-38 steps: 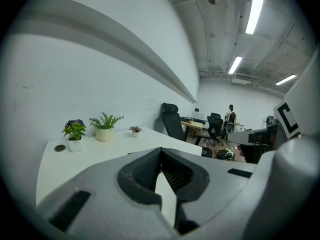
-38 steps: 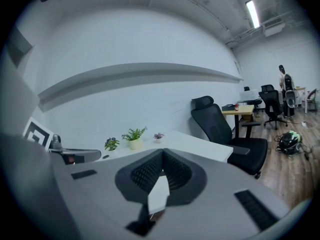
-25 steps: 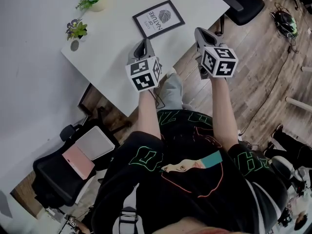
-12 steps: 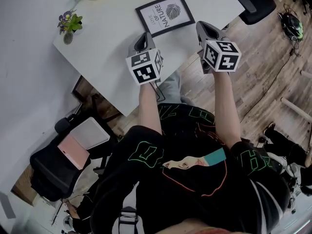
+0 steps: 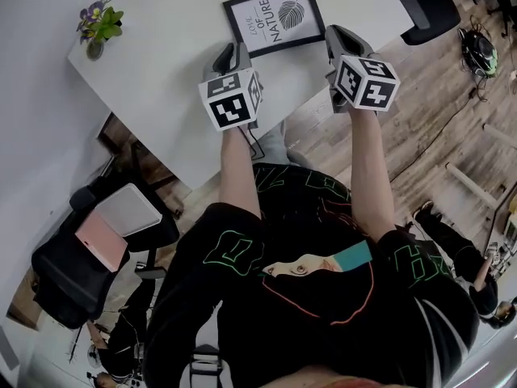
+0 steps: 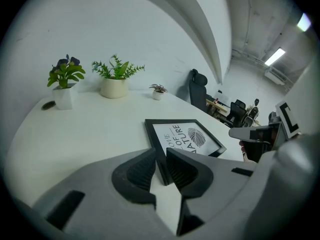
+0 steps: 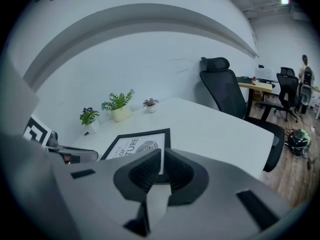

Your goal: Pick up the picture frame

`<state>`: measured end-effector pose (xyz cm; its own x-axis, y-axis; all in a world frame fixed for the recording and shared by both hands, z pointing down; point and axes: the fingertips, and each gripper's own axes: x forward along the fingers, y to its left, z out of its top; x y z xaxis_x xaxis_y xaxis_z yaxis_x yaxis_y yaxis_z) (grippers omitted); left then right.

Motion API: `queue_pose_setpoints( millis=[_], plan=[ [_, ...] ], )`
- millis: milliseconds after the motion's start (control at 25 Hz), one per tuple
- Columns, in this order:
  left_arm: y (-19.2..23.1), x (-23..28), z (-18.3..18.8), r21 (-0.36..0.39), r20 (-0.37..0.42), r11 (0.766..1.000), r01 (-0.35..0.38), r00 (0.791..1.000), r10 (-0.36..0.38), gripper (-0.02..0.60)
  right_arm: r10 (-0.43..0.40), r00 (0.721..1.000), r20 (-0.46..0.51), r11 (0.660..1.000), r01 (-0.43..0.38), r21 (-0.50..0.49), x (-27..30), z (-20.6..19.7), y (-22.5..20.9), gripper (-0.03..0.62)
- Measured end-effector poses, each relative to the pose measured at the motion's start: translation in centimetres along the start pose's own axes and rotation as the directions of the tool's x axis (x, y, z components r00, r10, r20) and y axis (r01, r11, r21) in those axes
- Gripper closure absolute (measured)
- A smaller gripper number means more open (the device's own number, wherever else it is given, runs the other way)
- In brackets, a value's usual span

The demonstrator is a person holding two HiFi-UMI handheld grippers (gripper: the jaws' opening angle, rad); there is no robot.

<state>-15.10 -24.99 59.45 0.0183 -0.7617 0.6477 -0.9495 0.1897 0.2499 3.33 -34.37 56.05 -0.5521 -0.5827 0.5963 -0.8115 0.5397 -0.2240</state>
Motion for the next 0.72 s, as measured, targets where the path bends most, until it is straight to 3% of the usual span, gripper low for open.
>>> queue_pose_setpoints(
  millis=[400, 720],
  plan=[
    [1.2, 2.3, 1.2, -0.050, -0.042, 0.999, 0.017, 0.999, -0.019, 0.454, 0.002, 0.996, -0.092, 0.999, -0.005, -0.037, 3.5, 0.1, -0.1, 0.487],
    [1.3, 3.8, 1.1, -0.069, -0.089, 0.997, 0.015, 0.996, -0.021, 0.434, -0.012, 0.989, -0.146, 0.999, 0.006, -0.043, 5.1, -0.1, -0.6, 0.482]
  ],
)
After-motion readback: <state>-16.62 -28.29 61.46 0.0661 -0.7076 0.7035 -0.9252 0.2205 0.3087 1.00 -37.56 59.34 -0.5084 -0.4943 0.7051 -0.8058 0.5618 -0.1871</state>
